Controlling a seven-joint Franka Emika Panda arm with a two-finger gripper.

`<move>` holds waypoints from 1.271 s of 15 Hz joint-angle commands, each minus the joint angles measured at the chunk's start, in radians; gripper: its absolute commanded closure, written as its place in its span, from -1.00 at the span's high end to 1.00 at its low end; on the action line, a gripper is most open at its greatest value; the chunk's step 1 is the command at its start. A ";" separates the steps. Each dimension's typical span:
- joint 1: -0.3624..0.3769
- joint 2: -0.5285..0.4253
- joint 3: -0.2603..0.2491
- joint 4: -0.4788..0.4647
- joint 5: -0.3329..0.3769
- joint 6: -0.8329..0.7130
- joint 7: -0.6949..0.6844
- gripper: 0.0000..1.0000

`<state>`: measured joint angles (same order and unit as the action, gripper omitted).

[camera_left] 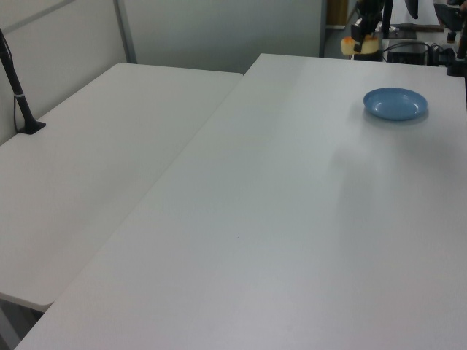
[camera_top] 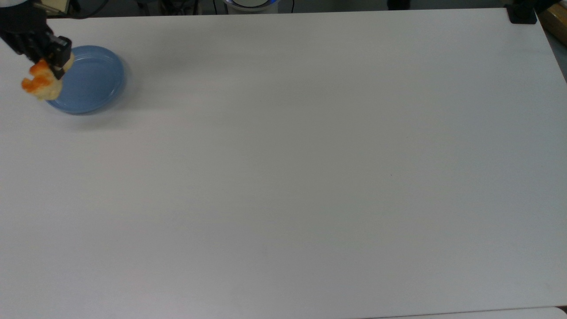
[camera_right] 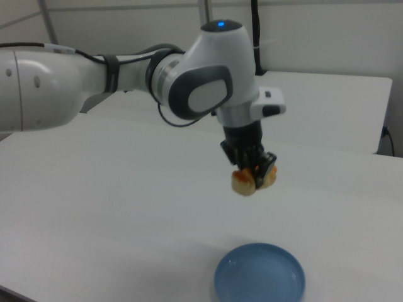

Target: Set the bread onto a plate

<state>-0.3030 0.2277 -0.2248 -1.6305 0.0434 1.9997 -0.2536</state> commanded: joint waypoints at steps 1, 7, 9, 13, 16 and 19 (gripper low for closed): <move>0.007 -0.083 -0.005 -0.198 -0.046 0.033 -0.052 -0.39; -0.025 -0.062 -0.005 -0.374 -0.109 0.281 -0.052 -0.29; -0.041 -0.048 -0.007 -0.377 -0.120 0.283 -0.076 -0.19; -0.074 -0.033 -0.007 -0.387 -0.126 0.291 -0.081 1.00; -0.073 -0.034 -0.007 -0.379 -0.126 0.283 -0.078 1.00; -0.062 -0.045 -0.005 -0.352 -0.125 0.266 -0.044 1.00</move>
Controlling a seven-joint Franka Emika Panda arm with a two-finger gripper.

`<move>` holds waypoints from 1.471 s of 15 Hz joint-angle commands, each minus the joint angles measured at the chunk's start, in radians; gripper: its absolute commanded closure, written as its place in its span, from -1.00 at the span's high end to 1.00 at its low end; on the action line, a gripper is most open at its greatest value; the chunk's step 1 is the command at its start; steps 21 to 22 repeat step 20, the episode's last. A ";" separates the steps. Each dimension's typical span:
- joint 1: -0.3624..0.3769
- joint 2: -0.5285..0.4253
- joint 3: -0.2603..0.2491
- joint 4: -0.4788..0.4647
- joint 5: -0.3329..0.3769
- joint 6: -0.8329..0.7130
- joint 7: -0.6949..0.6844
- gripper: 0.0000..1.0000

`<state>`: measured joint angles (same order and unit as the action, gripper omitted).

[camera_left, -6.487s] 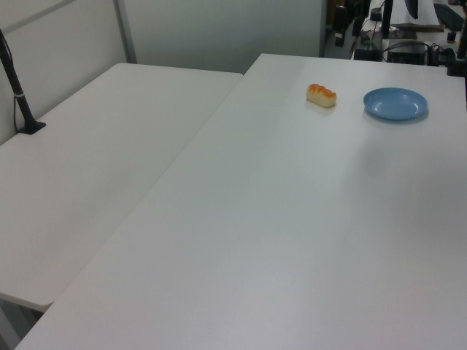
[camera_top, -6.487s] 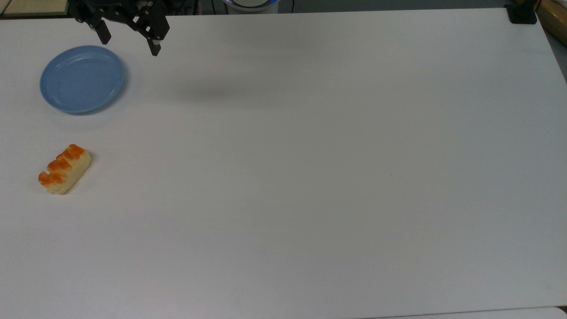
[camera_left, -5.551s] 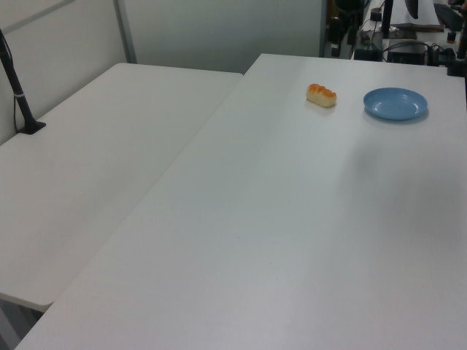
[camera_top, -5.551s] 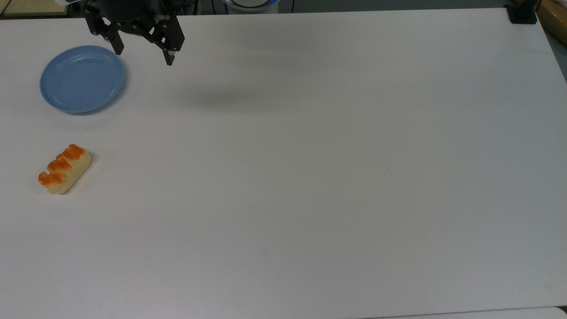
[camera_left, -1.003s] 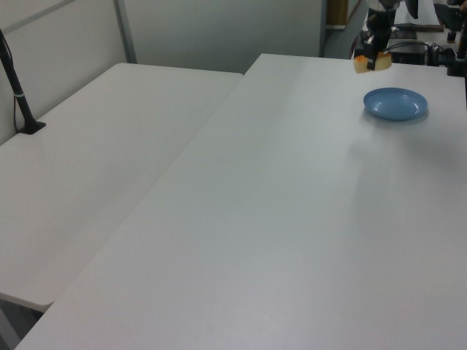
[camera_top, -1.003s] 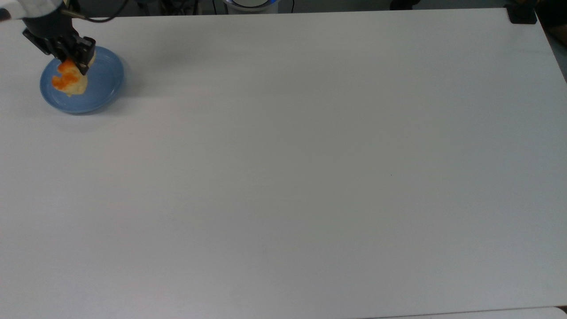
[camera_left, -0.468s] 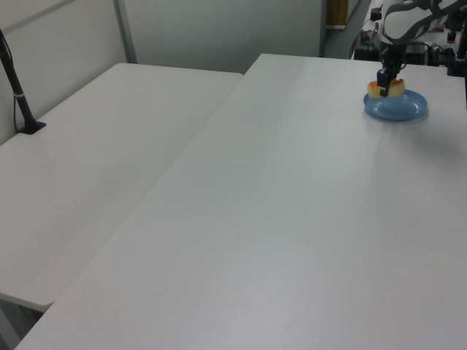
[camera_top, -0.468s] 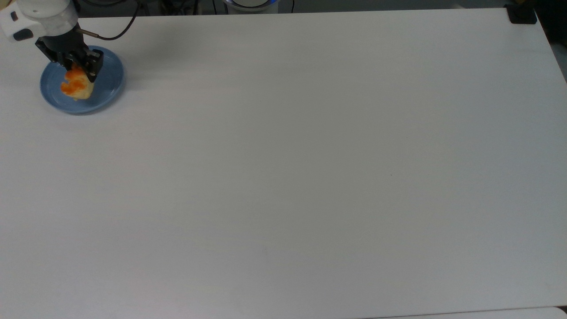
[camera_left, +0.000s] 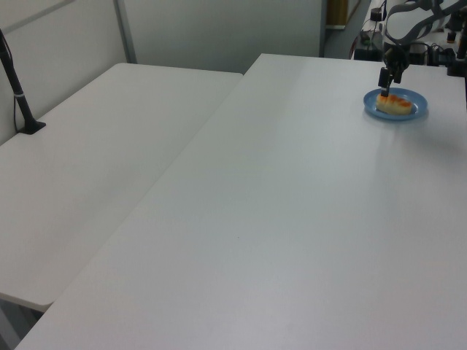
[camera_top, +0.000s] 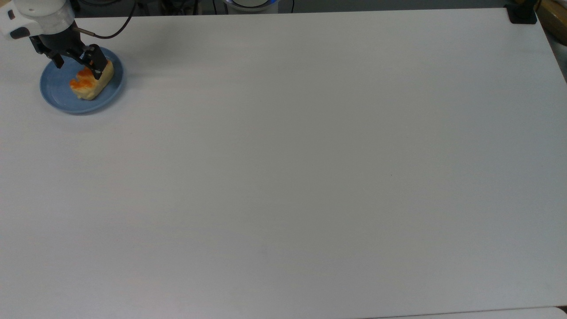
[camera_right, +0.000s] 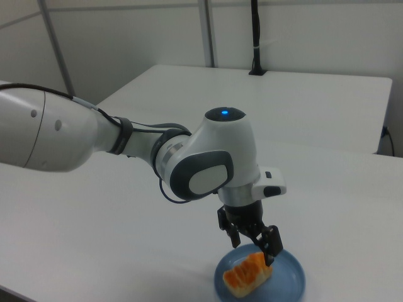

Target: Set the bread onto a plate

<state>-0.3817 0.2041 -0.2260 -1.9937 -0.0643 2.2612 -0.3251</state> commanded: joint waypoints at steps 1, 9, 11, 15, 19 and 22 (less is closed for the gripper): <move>0.020 -0.025 0.002 0.065 -0.016 -0.065 0.068 1.00; 0.265 -0.123 0.008 0.343 -0.006 -0.561 0.251 1.00; 0.328 -0.155 0.010 0.343 -0.006 -0.607 0.254 1.00; 0.424 -0.172 0.008 0.345 -0.006 -0.621 0.335 1.00; 0.483 -0.175 0.007 0.342 -0.008 -0.621 0.388 1.00; 0.483 -0.173 0.007 0.342 -0.008 -0.615 0.386 1.00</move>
